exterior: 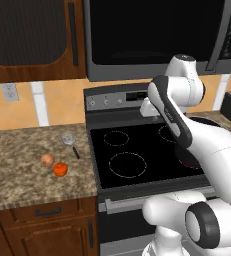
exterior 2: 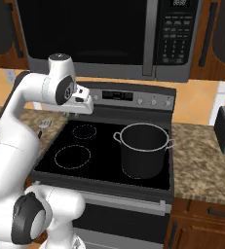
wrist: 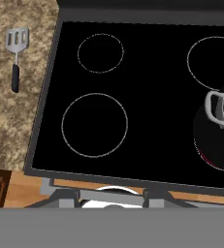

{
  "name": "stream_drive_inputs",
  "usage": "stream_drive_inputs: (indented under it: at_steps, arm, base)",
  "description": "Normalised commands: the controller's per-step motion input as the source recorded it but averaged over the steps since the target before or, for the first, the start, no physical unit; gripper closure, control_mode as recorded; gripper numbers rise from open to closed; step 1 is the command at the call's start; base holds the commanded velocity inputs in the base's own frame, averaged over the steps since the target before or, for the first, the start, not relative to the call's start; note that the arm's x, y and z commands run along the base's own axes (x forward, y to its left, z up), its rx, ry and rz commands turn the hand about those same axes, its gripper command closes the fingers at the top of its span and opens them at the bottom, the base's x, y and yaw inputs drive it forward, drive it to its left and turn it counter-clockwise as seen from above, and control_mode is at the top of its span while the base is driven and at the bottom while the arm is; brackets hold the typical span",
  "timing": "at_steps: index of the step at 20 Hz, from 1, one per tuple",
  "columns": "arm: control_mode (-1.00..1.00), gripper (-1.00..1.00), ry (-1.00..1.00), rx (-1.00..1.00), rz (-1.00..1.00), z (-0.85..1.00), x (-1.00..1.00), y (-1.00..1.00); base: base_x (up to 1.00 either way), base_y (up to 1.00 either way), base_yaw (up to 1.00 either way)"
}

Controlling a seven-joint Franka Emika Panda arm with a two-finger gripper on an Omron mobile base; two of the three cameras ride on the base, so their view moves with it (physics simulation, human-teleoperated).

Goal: Put the squash and onion in the pot. Retrieve the spatula and lightly stir the vegetables in the pot.

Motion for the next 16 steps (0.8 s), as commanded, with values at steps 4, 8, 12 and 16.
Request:
stream_drive_inputs:
  at_steps: [4, 8, 12, 16]
  arm:
    - [1.0, -1.0, 0.0, 0.0, 0.0, 0.0, 0.0, 0.0]
    - [1.0, -1.0, 0.0, 0.0, 0.0, 0.0, 0.0, 0.0]
    - [1.0, -1.0, 0.0, 0.0, 0.0, 0.0, 0.0, 0.0]
    - [1.0, -1.0, 0.0, 0.0, 0.0, 0.0, 0.0, 0.0]
  base:
    - [-0.12, 0.19, 0.0]
    - [-0.04, 0.71, 0.0]
    - [0.0, 0.66, 0.0]
    - [0.18, 0.3, 0.0]
